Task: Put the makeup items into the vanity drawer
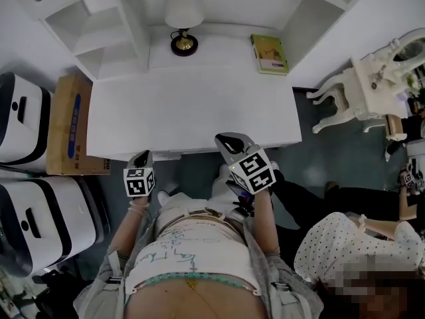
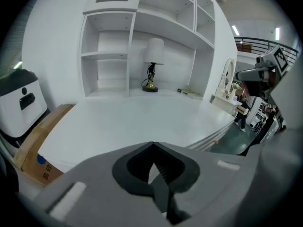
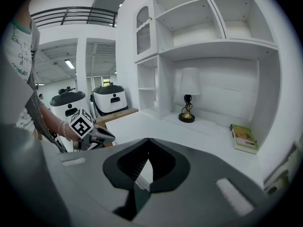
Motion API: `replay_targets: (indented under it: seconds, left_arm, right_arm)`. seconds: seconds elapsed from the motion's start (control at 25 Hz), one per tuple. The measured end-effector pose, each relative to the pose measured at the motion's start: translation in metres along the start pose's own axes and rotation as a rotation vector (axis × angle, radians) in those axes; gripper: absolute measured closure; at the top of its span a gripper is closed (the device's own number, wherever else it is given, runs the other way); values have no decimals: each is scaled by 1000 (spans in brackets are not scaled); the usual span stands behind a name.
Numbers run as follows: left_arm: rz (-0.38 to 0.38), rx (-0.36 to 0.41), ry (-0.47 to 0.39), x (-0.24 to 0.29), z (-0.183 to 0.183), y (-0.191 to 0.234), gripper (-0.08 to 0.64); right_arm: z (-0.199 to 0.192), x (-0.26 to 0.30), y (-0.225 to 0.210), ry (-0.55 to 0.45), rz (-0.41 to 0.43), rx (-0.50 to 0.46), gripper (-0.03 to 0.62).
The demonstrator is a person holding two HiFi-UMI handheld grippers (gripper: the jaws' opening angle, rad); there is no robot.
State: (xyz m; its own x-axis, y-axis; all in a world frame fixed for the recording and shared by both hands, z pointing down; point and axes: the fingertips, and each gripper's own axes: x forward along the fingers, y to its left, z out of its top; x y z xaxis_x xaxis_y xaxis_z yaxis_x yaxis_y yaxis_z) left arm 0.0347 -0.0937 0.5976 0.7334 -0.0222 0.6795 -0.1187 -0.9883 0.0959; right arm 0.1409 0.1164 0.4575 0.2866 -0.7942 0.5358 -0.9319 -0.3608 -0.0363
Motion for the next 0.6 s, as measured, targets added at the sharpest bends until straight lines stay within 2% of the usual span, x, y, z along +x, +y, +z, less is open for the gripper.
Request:
replay_targets:
  seconds: [0.2,0.6]
  left_arm:
    - [-54,39,-71,-7,36,-20,558]
    - [-129,58,-191,-19,91,-47,558]
  right_arm:
    - [5,1,3,-12,2,-7,563]
    - [16,-2,7,-37,-4,-14,563]
